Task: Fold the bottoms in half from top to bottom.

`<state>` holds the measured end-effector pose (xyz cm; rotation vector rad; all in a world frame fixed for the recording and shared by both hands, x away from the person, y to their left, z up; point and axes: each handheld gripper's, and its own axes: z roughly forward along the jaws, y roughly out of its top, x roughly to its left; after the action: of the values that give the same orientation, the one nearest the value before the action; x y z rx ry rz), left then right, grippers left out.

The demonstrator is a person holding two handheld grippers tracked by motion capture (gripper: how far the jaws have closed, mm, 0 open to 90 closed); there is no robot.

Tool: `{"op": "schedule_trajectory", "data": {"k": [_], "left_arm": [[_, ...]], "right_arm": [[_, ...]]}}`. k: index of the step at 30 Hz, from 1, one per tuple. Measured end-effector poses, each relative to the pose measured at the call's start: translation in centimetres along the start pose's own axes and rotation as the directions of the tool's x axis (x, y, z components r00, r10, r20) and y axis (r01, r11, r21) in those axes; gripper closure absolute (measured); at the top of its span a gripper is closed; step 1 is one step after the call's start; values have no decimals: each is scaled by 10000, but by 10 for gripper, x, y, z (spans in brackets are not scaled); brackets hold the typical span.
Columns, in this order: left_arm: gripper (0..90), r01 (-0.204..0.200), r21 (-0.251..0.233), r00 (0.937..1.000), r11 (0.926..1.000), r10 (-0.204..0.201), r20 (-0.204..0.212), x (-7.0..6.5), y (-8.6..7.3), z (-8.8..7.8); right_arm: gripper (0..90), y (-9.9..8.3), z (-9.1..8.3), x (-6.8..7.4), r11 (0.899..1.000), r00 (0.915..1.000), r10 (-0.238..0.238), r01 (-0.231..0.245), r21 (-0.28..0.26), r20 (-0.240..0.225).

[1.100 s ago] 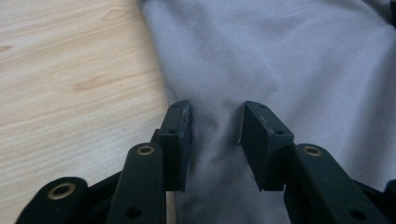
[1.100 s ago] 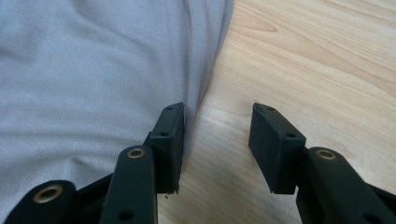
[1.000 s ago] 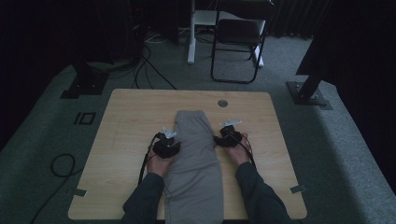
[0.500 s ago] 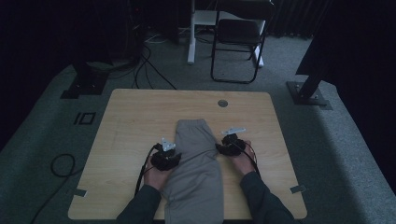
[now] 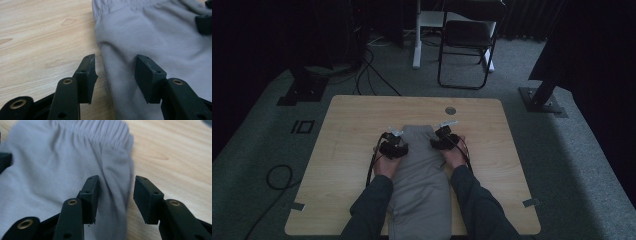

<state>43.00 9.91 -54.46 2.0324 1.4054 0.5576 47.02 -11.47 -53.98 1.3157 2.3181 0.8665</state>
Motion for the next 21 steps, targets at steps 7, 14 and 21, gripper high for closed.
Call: {"op": "schedule_trajectory", "data": {"k": [7, 14, 21], "left_arm": [[757, 338, 73, 9977, 9994, -341, 579, 0, 4, 4], [865, 338, 405, 9968, 9986, -366, 715, 1, 12, 0], [868, 424, -750, 9940, 9963, -346, 1033, 9, 37, -36]], "right_arm": [[766, 1, 3, 6, 10000, 9998, -43, 43, 2, -214], [865, 7, 5, 5, 9990, 9972, 415, -404, 183, -625], [865, 23, -29, -4, 9925, 9927, 606, -710, -995, -1044]]}}
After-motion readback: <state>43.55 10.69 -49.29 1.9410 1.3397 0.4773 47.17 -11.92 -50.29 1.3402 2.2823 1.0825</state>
